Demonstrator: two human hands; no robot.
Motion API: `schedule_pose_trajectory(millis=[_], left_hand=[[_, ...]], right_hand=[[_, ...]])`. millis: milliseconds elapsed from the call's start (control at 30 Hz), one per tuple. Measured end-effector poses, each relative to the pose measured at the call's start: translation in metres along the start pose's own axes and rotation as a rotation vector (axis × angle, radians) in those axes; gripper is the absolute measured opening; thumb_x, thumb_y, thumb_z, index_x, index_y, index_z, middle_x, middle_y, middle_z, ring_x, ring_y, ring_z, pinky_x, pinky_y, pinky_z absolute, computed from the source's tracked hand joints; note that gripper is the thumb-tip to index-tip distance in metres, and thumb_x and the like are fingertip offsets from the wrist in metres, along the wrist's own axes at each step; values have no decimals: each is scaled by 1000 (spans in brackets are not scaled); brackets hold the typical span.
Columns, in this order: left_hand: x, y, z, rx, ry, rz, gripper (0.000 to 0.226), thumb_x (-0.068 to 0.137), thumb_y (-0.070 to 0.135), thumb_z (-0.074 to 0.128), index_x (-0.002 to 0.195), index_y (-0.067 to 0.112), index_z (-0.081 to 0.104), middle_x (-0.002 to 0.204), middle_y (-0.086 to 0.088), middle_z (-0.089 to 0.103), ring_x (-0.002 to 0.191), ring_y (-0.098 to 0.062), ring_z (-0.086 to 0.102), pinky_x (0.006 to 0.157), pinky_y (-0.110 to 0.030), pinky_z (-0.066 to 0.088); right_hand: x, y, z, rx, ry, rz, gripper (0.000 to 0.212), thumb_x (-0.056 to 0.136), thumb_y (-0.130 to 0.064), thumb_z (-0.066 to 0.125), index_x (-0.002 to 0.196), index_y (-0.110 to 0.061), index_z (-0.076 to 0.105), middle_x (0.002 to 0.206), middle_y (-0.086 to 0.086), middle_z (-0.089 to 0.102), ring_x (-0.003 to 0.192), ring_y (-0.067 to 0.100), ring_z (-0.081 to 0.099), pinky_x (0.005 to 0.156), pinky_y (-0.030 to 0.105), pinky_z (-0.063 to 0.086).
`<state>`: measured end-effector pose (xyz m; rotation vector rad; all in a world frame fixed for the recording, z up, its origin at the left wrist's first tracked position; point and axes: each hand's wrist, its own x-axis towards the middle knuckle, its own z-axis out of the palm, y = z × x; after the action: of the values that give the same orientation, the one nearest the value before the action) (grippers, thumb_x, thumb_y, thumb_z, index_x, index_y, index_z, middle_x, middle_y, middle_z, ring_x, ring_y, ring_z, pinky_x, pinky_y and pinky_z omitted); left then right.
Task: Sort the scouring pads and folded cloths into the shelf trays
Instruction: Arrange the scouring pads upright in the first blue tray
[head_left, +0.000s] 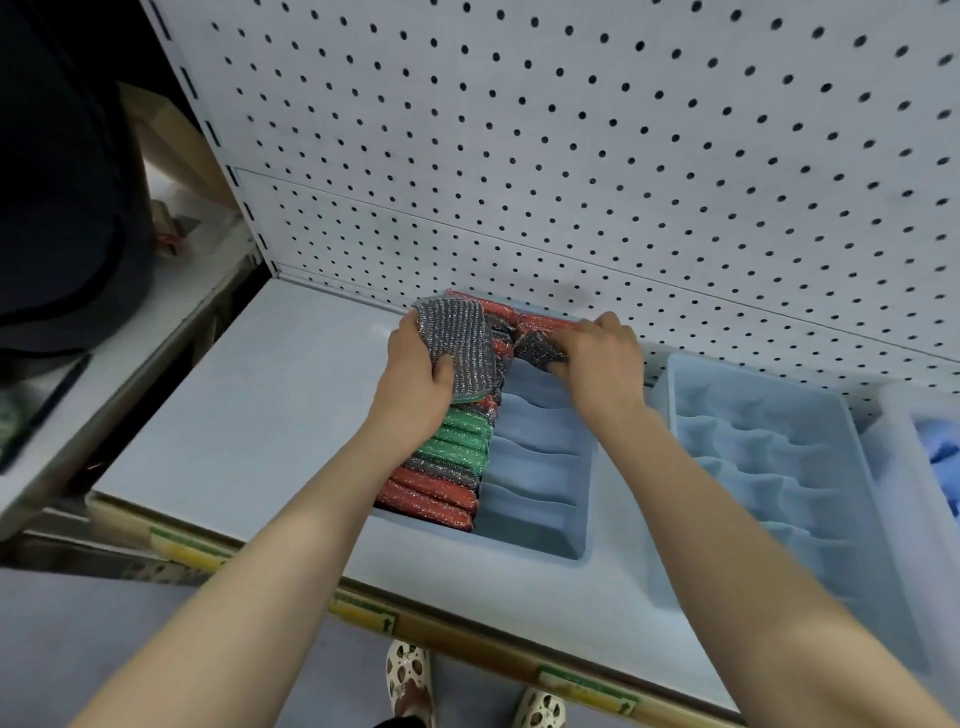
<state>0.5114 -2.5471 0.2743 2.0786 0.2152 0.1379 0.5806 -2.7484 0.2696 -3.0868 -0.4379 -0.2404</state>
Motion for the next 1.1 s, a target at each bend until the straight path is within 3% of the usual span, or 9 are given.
schedule_pose_trajectory(millis=[167, 333, 467, 533, 700, 833, 900, 1000, 1100], left_hand=[[1, 0, 0, 32, -16, 10, 53, 97, 9, 47, 146, 12, 28, 135, -10, 42, 110, -12, 43, 95, -24, 32], [2, 4, -3, 17, -26, 9, 53, 97, 10, 49, 146, 12, 29, 136, -11, 44, 119, -19, 47, 101, -27, 35], [0, 10, -8, -136, 9, 3, 47, 96, 18, 55, 140, 17, 37, 130, -5, 56, 119, -21, 55, 106, -43, 43], [-1, 18, -5, -228, 9, 3, 45, 97, 19, 55, 138, 19, 39, 128, -4, 58, 116, -20, 58, 102, -45, 47], [-6, 36, 8, -533, -82, -99, 23, 104, 41, 35, 124, 38, 44, 123, -1, 60, 114, -20, 61, 92, -45, 55], [-7, 31, 9, -538, -48, -60, 32, 104, 21, 41, 136, 19, 42, 123, -3, 62, 111, -21, 63, 92, -46, 55], [-4, 25, 6, -464, 37, -45, 32, 101, 14, 48, 132, 21, 45, 117, 6, 63, 107, -16, 64, 95, -44, 53], [0, 15, -4, -375, 131, -41, 35, 100, 12, 48, 133, 23, 43, 115, 10, 61, 105, -13, 62, 95, -39, 53], [-1, 7, -12, -270, 127, -8, 38, 99, 11, 48, 135, 24, 42, 118, 6, 59, 105, -15, 61, 91, -33, 52]], right_hand=[[11, -13, 9, -22, -45, -59, 18, 86, -3, 57, 98, -8, 69, 103, 8, 66, 104, 28, 52, 69, 33, 37], [12, -20, 20, -4, -106, -85, 18, 88, -5, 57, 101, -9, 69, 108, 8, 64, 109, 27, 53, 78, 34, 41], [1, -24, -1, 630, 122, 102, 28, 97, -37, 54, 82, -20, 71, 76, -1, 68, 74, 22, 60, 63, 33, 43], [-8, -32, -19, 1032, 40, 188, 32, 92, -51, 57, 83, -24, 72, 75, -3, 71, 72, 19, 63, 66, 32, 50], [-18, -38, -33, 1331, -78, 183, 17, 80, -12, 79, 90, -13, 65, 84, 5, 68, 75, 12, 62, 75, 26, 56], [-21, -18, -40, 1518, -121, 307, 12, 89, -8, 69, 91, -13, 59, 86, 13, 66, 78, 20, 59, 76, 34, 51], [-21, -4, -42, 1419, -50, 376, 14, 91, -12, 68, 92, -19, 56, 85, 13, 65, 76, 21, 55, 74, 36, 46], [-23, 20, -37, 720, 44, 266, 18, 89, -20, 67, 106, -23, 62, 90, 1, 72, 78, 22, 63, 73, 31, 48], [-19, 19, -29, 256, 18, 125, 27, 87, -15, 64, 111, -23, 70, 93, 12, 70, 91, 33, 60, 70, 36, 43]])
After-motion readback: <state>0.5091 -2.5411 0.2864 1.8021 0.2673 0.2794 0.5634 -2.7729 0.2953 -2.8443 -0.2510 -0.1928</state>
